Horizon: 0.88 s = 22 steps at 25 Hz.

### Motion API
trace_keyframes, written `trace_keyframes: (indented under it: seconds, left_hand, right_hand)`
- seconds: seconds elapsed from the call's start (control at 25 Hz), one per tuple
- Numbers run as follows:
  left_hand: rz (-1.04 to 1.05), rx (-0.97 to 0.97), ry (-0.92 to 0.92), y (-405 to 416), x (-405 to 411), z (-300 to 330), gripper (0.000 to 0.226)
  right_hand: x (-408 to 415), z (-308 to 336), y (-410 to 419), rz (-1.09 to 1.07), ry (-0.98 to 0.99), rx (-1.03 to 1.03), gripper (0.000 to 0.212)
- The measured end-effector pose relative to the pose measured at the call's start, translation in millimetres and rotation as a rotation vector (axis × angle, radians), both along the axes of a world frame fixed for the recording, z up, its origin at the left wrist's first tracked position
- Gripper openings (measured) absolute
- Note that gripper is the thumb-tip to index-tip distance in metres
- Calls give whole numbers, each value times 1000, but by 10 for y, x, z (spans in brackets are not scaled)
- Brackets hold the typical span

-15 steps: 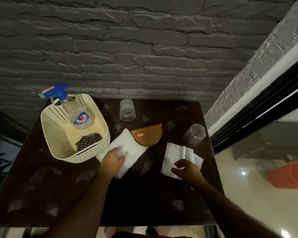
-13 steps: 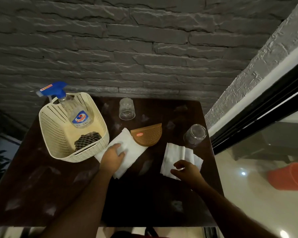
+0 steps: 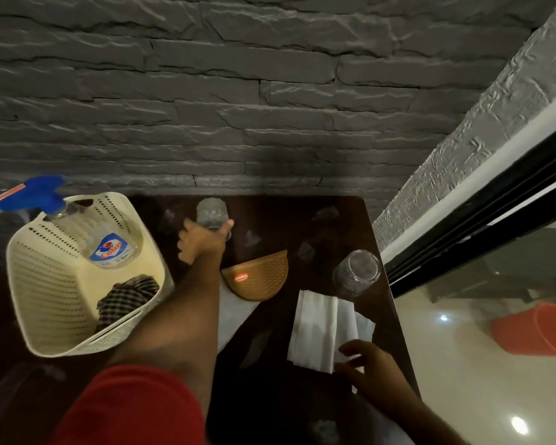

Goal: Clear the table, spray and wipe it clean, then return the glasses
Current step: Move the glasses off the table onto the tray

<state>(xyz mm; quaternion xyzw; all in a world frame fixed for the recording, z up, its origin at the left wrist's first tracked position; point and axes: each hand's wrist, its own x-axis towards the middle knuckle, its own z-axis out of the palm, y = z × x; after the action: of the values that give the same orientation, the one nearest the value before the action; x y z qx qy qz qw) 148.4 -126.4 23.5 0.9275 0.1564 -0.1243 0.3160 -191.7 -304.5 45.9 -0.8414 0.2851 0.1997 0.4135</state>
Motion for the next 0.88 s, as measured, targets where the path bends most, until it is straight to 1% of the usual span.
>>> trace_keyframes:
  seconds: [0.04, 0.12, 0.32, 0.44, 0.56, 0.64, 0.8, 0.88]
  left_hand:
    - [0, 13, 54, -28, 22, -73, 109]
    - [-5, 21, 80, -84, 42, -190, 110]
    - [91, -88, 54, -185, 163, -283, 99]
    - [111, -138, -10, -191, 152, -187, 92]
    - [27, -149, -96, -194, -1, 25, 90]
    - [-40, -163, -156, -203, -167, 221, 91]
    - [-219, -196, -242, -200, -540, 607, 94]
    - [-333, -185, -255, -162, -720, 720, 96]
  right_hand:
    - [-10, 3, -18, -10, 2, -1, 31]
    - [-13, -25, -54, -39, -3, 0, 31]
    - [40, -5, -74, -64, -50, -82, 34]
    - [157, 59, -76, -57, -97, -113, 36]
    - [287, 83, -50, -85, -157, -133, 41]
    - [389, 117, -64, -95, -207, -193, 43]
    - [688, 216, -308, -133, -388, -523, 52]
    - [845, 270, -481, -141, -347, -617, 62]
